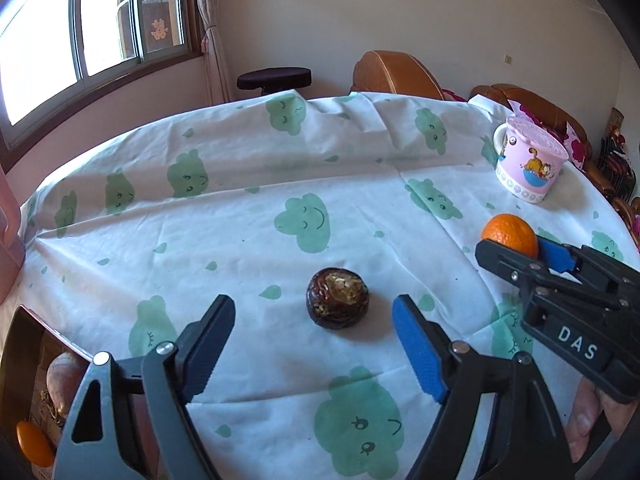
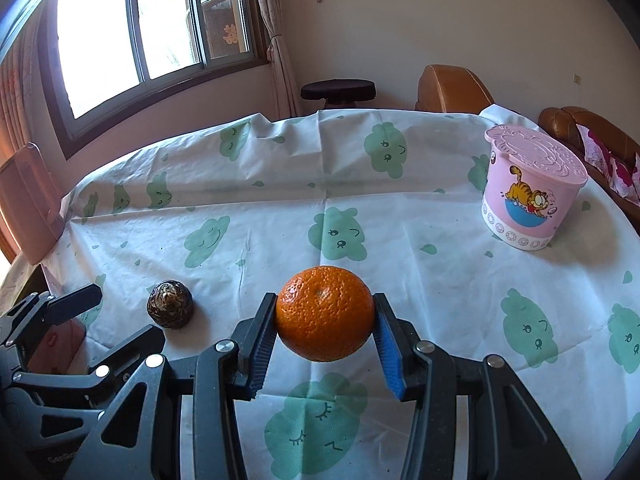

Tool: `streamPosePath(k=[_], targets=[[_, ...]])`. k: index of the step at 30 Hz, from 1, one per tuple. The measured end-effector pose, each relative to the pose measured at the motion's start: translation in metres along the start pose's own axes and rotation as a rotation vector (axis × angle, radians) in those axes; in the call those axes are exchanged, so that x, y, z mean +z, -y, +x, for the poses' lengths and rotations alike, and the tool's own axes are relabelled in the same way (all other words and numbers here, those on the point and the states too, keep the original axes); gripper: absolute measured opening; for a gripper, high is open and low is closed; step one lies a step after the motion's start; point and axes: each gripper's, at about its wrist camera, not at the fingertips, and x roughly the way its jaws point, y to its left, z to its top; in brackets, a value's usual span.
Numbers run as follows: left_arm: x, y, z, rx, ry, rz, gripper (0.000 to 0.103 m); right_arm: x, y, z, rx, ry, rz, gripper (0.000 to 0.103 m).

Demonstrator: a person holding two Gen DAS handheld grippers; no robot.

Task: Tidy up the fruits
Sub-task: 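Grasp the dark wrapped fruit with left tool while right tool grasps the orange, then carry the dark fruit with left tool while right tool carries the orange toward tin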

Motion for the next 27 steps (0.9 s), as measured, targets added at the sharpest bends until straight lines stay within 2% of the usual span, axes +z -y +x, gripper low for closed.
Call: streamPosePath(k=[1,3,7,9,11,15,27], targets=[[0.001,-0.001,0.004,-0.005,-0.009,-0.005,0.08,0.0,0.001,-0.001,0.005,0.003,0.005,0.048],[0.003,-0.003,0.013,-0.035,-0.043,-0.021,0.069,-0.001,0.002,-0.001,0.014,0.003,0.009,0.048],[0.004,0.0,0.019,-0.084,-0.061,-0.025,0.065,-0.001,0.001,-0.001,0.018,0.005,0.005,0.048],[0.004,0.003,0.021,-0.109,-0.073,-0.01,0.048,-0.001,0.001,-0.001,0.018,0.006,0.0,0.048],[0.004,0.003,0.021,-0.125,-0.074,-0.01,0.039,-0.001,0.0,-0.002,0.02,0.011,-0.003,0.048],[0.003,-0.001,0.015,-0.146,-0.054,-0.024,0.038,-0.001,-0.003,-0.007,0.03,0.037,-0.02,0.048],[-0.001,-0.002,-0.01,-0.11,0.06,-0.02,0.038,-0.003,-0.012,-0.025,0.033,0.126,-0.069,0.048]])
